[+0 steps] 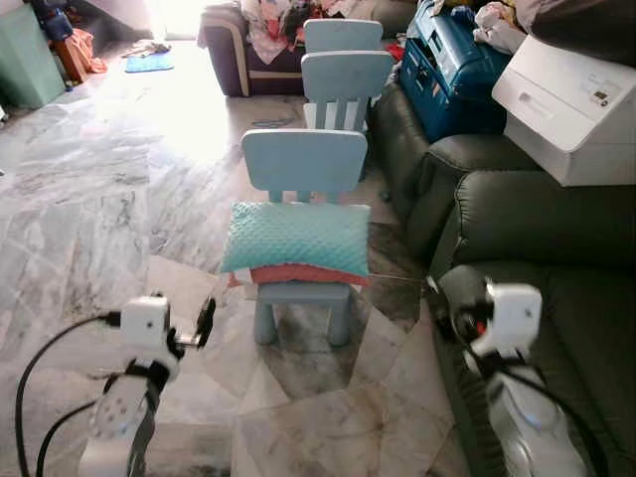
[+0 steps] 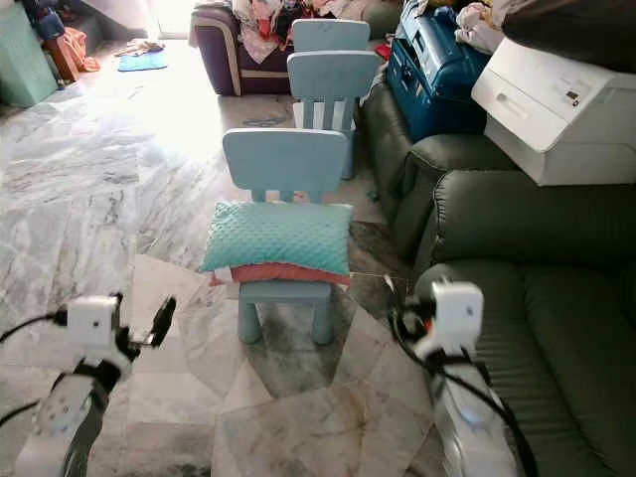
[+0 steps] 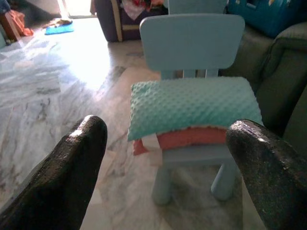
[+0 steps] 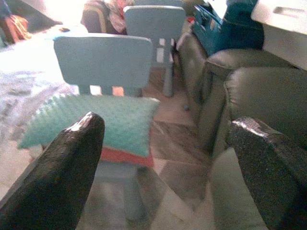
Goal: Move the pillow to the sofa
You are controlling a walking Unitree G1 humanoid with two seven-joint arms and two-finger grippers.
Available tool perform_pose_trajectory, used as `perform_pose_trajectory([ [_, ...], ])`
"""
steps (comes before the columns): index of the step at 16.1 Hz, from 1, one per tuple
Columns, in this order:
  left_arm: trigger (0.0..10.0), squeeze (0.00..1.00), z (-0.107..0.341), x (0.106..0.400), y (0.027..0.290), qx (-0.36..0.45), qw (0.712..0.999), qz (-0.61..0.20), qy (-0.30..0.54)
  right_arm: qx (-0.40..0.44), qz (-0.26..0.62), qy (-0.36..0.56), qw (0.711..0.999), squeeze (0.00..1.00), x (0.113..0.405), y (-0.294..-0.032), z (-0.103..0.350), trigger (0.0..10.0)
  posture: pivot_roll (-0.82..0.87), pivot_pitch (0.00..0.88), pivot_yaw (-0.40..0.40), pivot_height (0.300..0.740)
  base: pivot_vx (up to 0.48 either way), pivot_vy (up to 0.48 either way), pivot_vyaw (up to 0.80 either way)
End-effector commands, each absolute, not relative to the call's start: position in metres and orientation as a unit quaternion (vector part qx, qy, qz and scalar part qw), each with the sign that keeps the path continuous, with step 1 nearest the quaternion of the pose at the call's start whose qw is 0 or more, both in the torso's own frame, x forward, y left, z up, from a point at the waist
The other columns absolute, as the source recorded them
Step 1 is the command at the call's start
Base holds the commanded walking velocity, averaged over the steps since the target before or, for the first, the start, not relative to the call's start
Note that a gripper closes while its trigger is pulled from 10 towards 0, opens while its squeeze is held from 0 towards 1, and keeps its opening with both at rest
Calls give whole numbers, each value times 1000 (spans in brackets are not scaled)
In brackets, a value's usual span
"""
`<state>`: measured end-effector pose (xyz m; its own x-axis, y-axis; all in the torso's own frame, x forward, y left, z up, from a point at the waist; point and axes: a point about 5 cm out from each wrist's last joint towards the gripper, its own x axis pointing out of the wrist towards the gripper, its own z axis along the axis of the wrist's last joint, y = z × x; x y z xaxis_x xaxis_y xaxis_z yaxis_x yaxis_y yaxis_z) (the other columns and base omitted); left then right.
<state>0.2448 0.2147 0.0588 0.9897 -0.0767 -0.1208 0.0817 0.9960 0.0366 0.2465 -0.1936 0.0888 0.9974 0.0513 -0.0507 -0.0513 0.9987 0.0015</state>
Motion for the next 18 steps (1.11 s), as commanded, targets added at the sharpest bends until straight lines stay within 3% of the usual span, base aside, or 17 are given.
perform_pose_trajectory([
  [1, 10000, 0, 61, 242, 220, 28, 997, -38, 56, -6, 29, 10, 1000, 0, 243, -196, 97, 10000, -101, 69, -15, 740, 0, 0, 0],
  [8, 10000, 0, 80, 258, 212, 1, 999, -45, 24, -10, 33, -11, 999, 0, 257, -195, 109, 10000, -95, 65, -17, 740, 0, 0, 0],
  [18, 10000, 0, 81, 262, 212, -7, 999, -45, 29, -9, 37, -14, 999, 0, 260, -192, 110, 10000, -103, 71, -16, 740, 369, 0, 0],
])
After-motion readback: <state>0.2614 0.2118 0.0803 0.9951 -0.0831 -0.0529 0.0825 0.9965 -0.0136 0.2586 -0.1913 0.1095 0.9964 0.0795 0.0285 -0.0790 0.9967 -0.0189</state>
